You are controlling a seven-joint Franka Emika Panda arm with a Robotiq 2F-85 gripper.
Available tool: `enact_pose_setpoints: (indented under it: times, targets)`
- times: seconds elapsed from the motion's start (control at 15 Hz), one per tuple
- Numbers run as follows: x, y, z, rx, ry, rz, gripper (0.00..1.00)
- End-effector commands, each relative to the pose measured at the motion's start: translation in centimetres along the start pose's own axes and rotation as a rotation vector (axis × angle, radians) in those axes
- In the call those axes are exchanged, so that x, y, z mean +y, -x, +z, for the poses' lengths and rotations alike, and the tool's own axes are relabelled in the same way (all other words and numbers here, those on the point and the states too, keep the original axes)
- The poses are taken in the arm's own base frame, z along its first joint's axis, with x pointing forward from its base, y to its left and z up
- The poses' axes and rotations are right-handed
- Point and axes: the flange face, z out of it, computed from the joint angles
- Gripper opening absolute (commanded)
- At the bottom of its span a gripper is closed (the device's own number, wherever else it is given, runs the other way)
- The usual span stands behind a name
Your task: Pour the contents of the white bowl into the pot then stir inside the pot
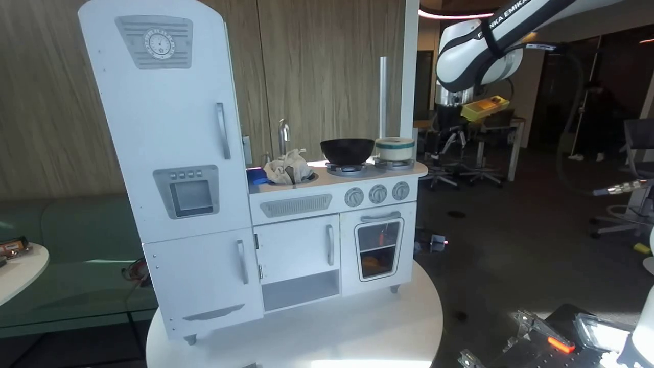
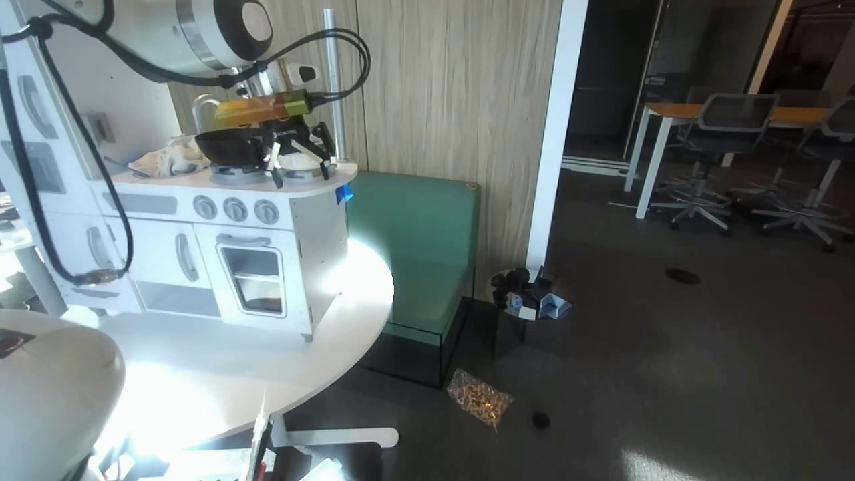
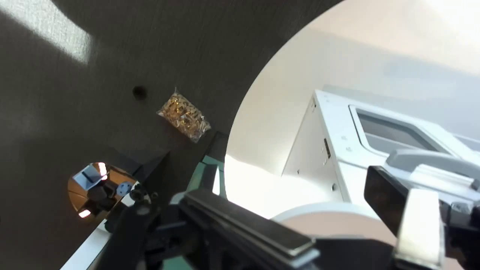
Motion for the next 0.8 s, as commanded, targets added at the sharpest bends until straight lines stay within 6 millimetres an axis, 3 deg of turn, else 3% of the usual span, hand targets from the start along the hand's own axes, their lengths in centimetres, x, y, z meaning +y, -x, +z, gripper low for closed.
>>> enact_pose_setpoints:
  times: [0.0, 0.27, 0.53, 0.73]
  targets:
    - [-0.7, -3.9, -5.4, 0.105, 0.081, 0.125, 1.0]
    - [-0.6, -4.0, -11.2, 0.124, 0.163, 0.201, 1.0]
    - [1.7, -6.9, -12.3, 0.135, 0.158, 0.19, 1.0]
    - [2.9, -9.5, -11.9, 0.16, 0.128, 0.178, 1.0]
